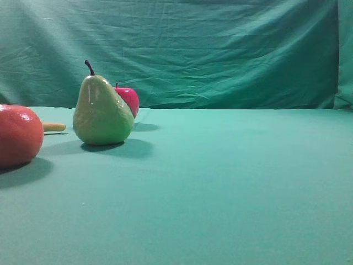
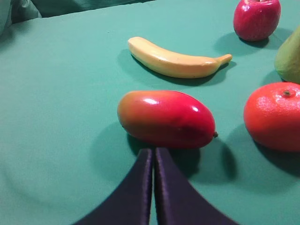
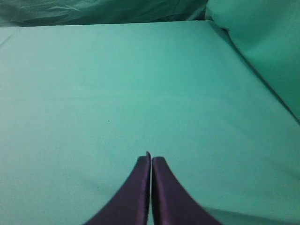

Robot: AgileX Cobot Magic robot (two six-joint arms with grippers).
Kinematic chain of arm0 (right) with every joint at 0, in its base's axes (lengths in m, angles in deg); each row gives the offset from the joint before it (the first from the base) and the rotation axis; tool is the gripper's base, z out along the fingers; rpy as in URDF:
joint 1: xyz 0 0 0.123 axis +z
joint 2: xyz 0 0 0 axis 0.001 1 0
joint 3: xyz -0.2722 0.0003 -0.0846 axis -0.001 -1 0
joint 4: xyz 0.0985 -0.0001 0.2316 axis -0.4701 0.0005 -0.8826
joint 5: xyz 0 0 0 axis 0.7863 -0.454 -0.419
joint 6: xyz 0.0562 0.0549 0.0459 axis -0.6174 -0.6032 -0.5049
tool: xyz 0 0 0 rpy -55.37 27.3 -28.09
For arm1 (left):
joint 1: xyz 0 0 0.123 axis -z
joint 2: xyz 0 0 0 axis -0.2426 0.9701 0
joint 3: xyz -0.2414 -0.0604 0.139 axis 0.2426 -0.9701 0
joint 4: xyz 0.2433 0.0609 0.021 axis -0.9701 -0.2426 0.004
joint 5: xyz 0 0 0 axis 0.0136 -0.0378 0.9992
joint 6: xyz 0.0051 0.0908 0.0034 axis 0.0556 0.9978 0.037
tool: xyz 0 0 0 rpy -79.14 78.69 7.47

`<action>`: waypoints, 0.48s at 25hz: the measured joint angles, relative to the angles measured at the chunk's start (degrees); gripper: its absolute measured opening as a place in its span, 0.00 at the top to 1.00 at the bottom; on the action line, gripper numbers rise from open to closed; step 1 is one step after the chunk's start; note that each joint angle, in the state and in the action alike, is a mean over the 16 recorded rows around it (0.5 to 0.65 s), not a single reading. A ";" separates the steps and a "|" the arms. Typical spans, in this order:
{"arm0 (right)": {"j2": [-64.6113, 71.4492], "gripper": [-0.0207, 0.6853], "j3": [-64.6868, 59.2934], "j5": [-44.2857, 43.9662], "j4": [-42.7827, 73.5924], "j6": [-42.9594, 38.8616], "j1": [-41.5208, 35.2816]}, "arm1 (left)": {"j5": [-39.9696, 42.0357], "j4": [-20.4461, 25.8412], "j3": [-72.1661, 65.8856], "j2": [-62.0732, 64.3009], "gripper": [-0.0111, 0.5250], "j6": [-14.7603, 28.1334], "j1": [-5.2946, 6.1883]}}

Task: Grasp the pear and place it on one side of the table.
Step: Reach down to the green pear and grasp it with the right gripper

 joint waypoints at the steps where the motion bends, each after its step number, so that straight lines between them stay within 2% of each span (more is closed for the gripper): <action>1: 0.00 0.97 0.00 0.00 0.00 -0.01 0.00 | 0.00 0.00 0.00 0.00 0.98 0.00 0.00; 12: 0.00 0.97 0.00 0.00 0.00 -0.07 0.00 | 0.00 0.00 0.00 0.00 0.98 0.00 0.00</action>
